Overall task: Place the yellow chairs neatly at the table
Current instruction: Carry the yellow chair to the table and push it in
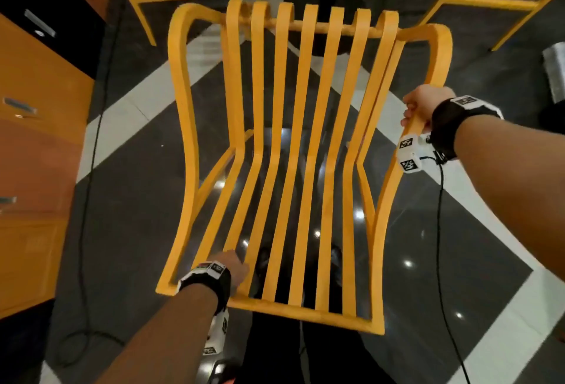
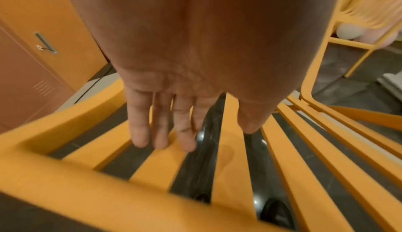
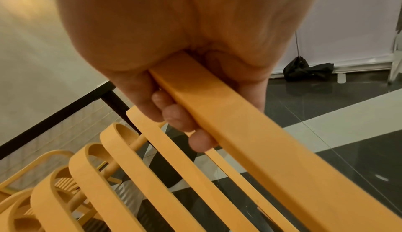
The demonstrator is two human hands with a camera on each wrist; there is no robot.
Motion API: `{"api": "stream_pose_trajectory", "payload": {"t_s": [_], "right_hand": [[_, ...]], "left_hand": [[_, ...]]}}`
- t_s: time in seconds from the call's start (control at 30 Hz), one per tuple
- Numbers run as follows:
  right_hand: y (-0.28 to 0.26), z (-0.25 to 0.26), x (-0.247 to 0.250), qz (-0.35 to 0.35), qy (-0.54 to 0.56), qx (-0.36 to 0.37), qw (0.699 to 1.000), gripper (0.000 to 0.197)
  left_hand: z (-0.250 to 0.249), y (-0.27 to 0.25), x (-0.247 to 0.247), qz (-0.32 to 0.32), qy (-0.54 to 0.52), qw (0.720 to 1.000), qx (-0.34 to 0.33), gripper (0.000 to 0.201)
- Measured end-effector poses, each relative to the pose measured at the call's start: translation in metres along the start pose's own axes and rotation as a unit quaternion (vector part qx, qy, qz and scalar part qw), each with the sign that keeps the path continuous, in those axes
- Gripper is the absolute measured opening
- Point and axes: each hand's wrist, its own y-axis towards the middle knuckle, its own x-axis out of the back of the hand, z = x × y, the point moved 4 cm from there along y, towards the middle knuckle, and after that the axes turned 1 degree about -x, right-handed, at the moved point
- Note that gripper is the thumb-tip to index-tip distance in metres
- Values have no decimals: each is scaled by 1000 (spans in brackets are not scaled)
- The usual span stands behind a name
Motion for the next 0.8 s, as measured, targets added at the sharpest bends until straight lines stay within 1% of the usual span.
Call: {"api": "stream_pose_trajectory", "payload": {"t_s": [0.07,0.1,0.17,0.23,0.27,0.33,0.37,0.4,0.43,0.47,0.53,0.57,0.6,0.67,0.7,0.73,0.8], "right_hand": [[6,-2,4,-12,13,-4,1000,7],[7,-3,5,-14,17,-7,1000,7],[13,-7,7,-9,26,-15,1000,10],[17,-12,9,-4,29,-20,999,10],[19,-14,11,-3,34,-20,999,10],[24,-18,15,4,41,-23,999,11],[28,-20,16,11,39,-27,999,14],[31,-20,20,22,35,-30,999,19],[33,-20,24,30,32,-29,999,23],[32,-21,29,33,33,-23,999,21],[28,-22,37,14,13,-1,1000,12],[26,-25,39,4,-25,11,1000,20],[23,-31,42,-10,-81,33,996,32],[5,-52,41,-11,-211,64,975,55],[-14,-64,39,9,-261,71,963,62],[-28,-87,35,41,-307,78,948,69],[-69,-127,25,136,-392,73,907,80]], "left_hand": [[2,7,-14,-14,4,1000,7,70],[2,7,-17,-37,10,999,14,72],[5,9,-19,-84,-1,995,50,76],[5,13,-23,-72,-52,992,84,82],[6,20,-26,-60,-81,991,86,84],[8,28,-27,-41,-93,991,87,87],[12,32,-27,-25,-75,993,84,88],[12,32,-26,-6,-45,996,78,85],[13,32,-25,1,-24,997,72,75],[15,31,-26,-2,-15,998,64,64],[15,22,-23,-11,7,998,66,52],[14,15,-19,-18,19,997,68,48],[12,11,-15,-23,24,998,61,44],[2,-2,-1,-32,42,998,35,42],[-4,-8,7,-39,51,998,20,41],[-11,-17,14,-51,57,997,4,39],[-26,-37,33,-84,70,994,-19,31]]}}
